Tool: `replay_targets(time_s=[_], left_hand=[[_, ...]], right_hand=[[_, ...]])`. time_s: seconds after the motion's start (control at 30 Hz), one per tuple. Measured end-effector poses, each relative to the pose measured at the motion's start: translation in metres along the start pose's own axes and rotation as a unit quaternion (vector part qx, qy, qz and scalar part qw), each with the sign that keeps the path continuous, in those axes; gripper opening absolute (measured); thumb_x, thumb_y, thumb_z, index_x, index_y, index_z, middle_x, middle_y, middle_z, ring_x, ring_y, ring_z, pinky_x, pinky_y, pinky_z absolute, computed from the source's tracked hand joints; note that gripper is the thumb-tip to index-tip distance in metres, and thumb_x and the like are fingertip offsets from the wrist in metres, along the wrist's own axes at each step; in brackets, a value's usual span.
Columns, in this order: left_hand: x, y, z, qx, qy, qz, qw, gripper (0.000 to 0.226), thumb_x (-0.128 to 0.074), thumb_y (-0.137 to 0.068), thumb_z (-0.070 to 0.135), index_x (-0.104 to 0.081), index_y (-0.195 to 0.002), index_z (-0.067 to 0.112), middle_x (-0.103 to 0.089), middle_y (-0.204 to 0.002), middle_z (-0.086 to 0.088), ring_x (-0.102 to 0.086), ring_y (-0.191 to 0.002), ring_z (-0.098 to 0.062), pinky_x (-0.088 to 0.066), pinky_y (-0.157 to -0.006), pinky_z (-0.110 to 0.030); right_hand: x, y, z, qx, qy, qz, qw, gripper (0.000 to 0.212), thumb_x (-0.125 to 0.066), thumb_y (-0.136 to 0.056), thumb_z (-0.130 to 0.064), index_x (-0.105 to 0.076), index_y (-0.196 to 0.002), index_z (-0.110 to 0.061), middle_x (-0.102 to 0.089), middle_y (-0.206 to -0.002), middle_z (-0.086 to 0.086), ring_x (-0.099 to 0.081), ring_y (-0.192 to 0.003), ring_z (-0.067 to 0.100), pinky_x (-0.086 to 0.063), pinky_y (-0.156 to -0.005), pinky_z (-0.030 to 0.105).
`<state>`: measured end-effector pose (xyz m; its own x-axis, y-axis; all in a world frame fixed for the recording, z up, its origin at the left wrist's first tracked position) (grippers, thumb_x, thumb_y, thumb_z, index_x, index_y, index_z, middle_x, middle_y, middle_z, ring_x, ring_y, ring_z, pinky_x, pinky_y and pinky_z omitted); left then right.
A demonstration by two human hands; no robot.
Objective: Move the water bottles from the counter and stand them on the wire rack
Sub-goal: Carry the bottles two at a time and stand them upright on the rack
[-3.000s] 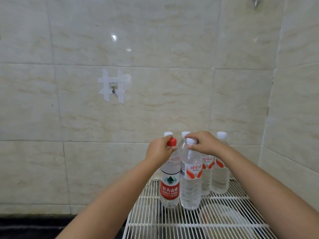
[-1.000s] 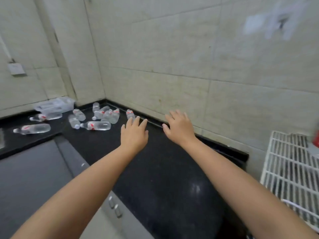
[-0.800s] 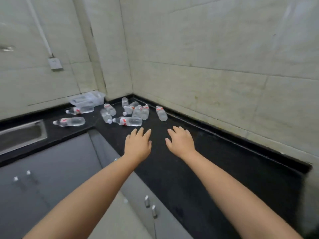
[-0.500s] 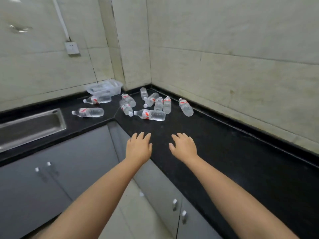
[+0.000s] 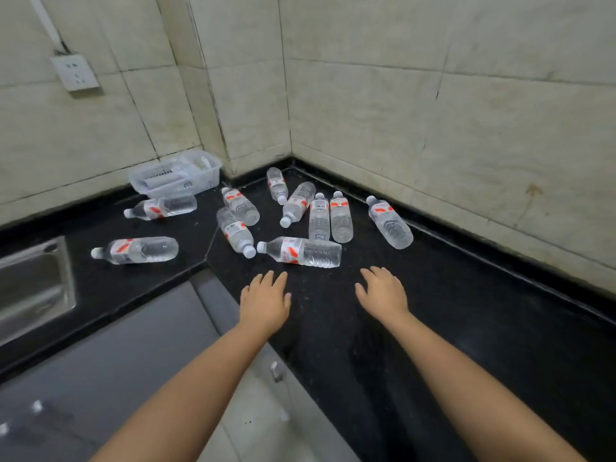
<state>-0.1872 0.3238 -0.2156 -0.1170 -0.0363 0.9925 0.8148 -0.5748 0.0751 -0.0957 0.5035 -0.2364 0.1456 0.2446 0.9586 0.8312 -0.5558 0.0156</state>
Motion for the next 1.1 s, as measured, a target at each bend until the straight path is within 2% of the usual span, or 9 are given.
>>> replay_targets(time_s=[0.17,0.37,0.43,0.47,0.53,0.6,0.67,0.8,1.1], left_hand=[[-0.021,-0.080,-0.015,-0.021,0.006,-0.020,1.000,0.050,-0.032,-0.098,0.033,-0.023,-0.145,0.017,-0.027,-0.152,-0.008,-0.022,-0.142,-0.027,-0.026,-0.113,-0.040],[-0.056,-0.166,-0.008,-0.115,-0.008,-0.038,0.993,0.050,-0.033,-0.098,0.036,-0.027,-0.144,0.017,-0.026,-0.153,-0.009,-0.018,-0.144,-0.026,-0.021,-0.115,-0.040],[-0.061,-0.193,-0.005,-0.165,-0.005,0.003,0.986,0.047,-0.040,-0.093,0.036,-0.049,-0.132,0.013,-0.048,-0.140,-0.016,-0.040,-0.134,-0.032,-0.037,-0.106,-0.049],[-0.066,-0.207,-0.004,-0.187,-0.001,0.015,0.982,0.045,-0.044,-0.086,0.038,-0.062,-0.118,0.011,-0.062,-0.124,-0.018,-0.055,-0.120,-0.035,-0.048,-0.094,-0.053],[-0.074,-0.226,-0.005,-0.223,-0.016,0.034,0.974,0.043,-0.052,-0.076,0.042,-0.071,-0.100,0.012,-0.072,-0.103,-0.016,-0.069,-0.098,-0.033,-0.052,-0.077,-0.056],[-0.080,-0.242,-0.007,-0.256,-0.019,0.056,0.965,0.048,-0.049,-0.073,0.048,-0.071,-0.098,0.014,-0.074,-0.097,-0.011,-0.072,-0.091,-0.028,-0.054,-0.076,-0.053],[-0.084,-0.252,-0.010,-0.298,-0.012,0.097,0.950,0.051,-0.057,-0.069,0.053,-0.069,-0.101,0.015,-0.074,-0.094,-0.009,-0.072,-0.087,-0.026,-0.055,-0.076,-0.048],[-0.092,-0.259,-0.012,-0.341,0.031,0.163,0.925,0.051,-0.044,-0.075,0.052,-0.051,-0.108,0.015,-0.074,-0.095,-0.010,-0.071,-0.087,-0.025,-0.055,-0.080,-0.042],[-0.090,-0.263,-0.009,-0.350,0.028,0.130,0.927,0.057,-0.041,-0.079,0.057,-0.068,-0.099,0.011,-0.071,-0.089,-0.011,-0.069,-0.079,-0.027,-0.054,-0.077,-0.036]], right_hand=[[-0.015,-0.058,0.014,-0.042,0.015,-0.017,0.999,0.044,-0.040,-0.095,-0.028,-0.040,-0.135,-0.010,-0.045,-0.141,0.008,-0.034,-0.135,0.027,-0.030,-0.108,0.037],[-0.037,-0.106,0.038,-0.109,0.018,-0.019,0.994,0.044,-0.042,-0.095,-0.026,-0.041,-0.136,-0.009,-0.041,-0.145,0.010,-0.030,-0.139,0.027,-0.028,-0.112,0.037],[-0.039,-0.123,0.044,-0.133,0.009,0.005,0.991,0.042,-0.047,-0.093,-0.022,-0.047,-0.132,-0.005,-0.046,-0.141,0.016,-0.035,-0.136,0.031,-0.030,-0.111,0.041],[-0.037,-0.134,0.046,-0.143,0.003,0.027,0.989,0.041,-0.052,-0.091,-0.019,-0.051,-0.128,-0.001,-0.051,-0.135,0.019,-0.041,-0.131,0.035,-0.033,-0.109,0.043],[-0.034,-0.156,0.053,-0.158,0.005,0.048,0.986,0.039,-0.060,-0.084,-0.014,-0.057,-0.118,0.005,-0.059,-0.121,0.026,-0.053,-0.116,0.041,-0.042,-0.098,0.047],[-0.031,-0.182,0.060,-0.177,0.025,0.049,0.983,0.043,-0.063,-0.082,-0.016,-0.056,-0.118,0.006,-0.057,-0.119,0.029,-0.053,-0.111,0.043,-0.043,-0.093,0.047],[-0.027,-0.212,0.066,-0.198,0.050,0.049,0.978,0.053,-0.062,-0.084,-0.025,-0.047,-0.129,-0.002,-0.044,-0.135,0.026,-0.041,-0.126,0.039,-0.035,-0.103,0.048],[-0.034,-0.256,0.094,-0.302,0.049,0.008,0.952,0.068,-0.058,-0.086,-0.037,-0.024,-0.143,-0.023,-0.018,-0.152,0.019,-0.018,-0.140,0.034,-0.019,-0.113,0.050],[-0.048,-0.234,0.077,-0.346,0.040,0.030,0.937,0.067,-0.060,-0.084,-0.033,-0.025,-0.140,-0.023,-0.038,-0.131,0.024,-0.036,-0.122,0.039,-0.036,-0.099,0.048]])
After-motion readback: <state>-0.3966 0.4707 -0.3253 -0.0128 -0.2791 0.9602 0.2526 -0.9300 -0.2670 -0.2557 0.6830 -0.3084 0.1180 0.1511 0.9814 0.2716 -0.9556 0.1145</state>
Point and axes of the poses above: each hand's wrist, its own y-axis away from the middle knuckle, its own x-axis out of the back of the hand, z = x × y, the point moved 5 cm from there along -y, towards the middle knuckle
